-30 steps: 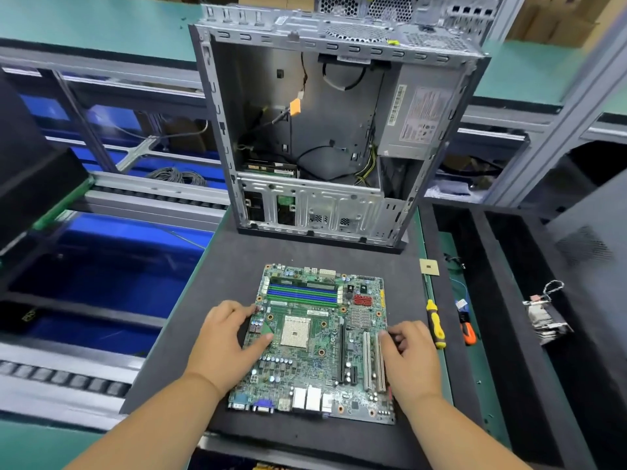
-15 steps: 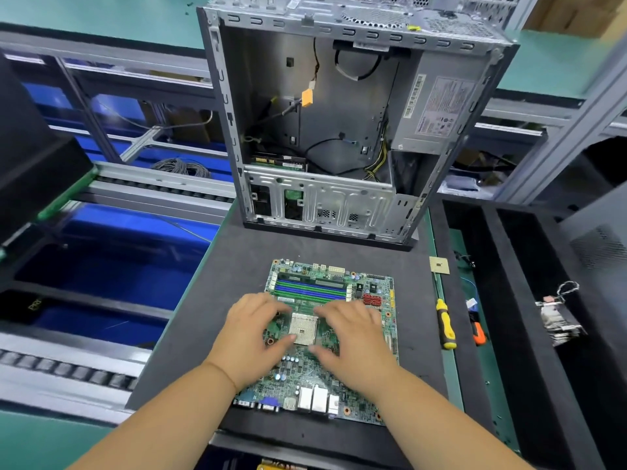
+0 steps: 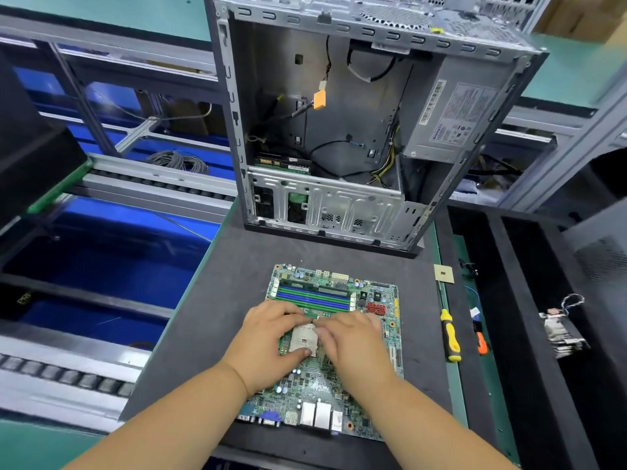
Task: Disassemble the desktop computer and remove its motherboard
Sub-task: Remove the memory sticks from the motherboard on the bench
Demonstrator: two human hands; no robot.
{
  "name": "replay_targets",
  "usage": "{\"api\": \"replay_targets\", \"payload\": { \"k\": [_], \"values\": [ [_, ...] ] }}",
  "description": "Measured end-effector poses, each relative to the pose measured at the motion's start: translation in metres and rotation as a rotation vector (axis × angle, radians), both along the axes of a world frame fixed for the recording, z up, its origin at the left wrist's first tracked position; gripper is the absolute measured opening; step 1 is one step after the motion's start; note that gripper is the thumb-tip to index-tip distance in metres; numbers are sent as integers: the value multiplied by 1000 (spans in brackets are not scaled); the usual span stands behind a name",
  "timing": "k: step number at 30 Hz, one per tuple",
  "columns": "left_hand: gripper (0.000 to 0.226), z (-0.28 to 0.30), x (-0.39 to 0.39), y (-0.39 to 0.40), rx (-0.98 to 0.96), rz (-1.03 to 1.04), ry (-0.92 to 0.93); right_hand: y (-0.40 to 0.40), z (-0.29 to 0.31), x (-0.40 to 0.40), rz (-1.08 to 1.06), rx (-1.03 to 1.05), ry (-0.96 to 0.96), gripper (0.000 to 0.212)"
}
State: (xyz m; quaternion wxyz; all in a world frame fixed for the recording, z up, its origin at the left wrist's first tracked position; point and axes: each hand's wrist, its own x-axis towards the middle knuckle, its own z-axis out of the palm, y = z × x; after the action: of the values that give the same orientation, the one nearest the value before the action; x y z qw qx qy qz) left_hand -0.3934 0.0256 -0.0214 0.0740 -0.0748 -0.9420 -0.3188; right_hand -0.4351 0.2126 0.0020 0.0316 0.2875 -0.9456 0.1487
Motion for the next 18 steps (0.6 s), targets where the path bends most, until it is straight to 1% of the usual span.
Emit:
{"api": "replay_targets", "payload": {
  "k": [2, 4, 7, 9, 15, 18],
  "values": [
    [50, 0, 0, 0, -12, 1, -6, -4, 6, -14, -58, 14, -108, 37],
    [52, 0, 0, -1, -19, 2, -13, -7, 9, -25, -106, -21, -174, 37],
    [57, -1, 0, -1, -26, -3, -20, -8, 8, -29, -96, 23, -122, 38],
    [59, -3, 0, -2, -36, -9, -27, -6, 5, -25, -87, -15, -98, 36],
    [59, -4, -1, -2, -39, -20, -34, 0, 7, -18, -98, -206, -201, 26],
    [59, -4, 0, -3, -35, -24, -34, 1, 10, -16, -128, -226, -232, 25]
  ]
}}
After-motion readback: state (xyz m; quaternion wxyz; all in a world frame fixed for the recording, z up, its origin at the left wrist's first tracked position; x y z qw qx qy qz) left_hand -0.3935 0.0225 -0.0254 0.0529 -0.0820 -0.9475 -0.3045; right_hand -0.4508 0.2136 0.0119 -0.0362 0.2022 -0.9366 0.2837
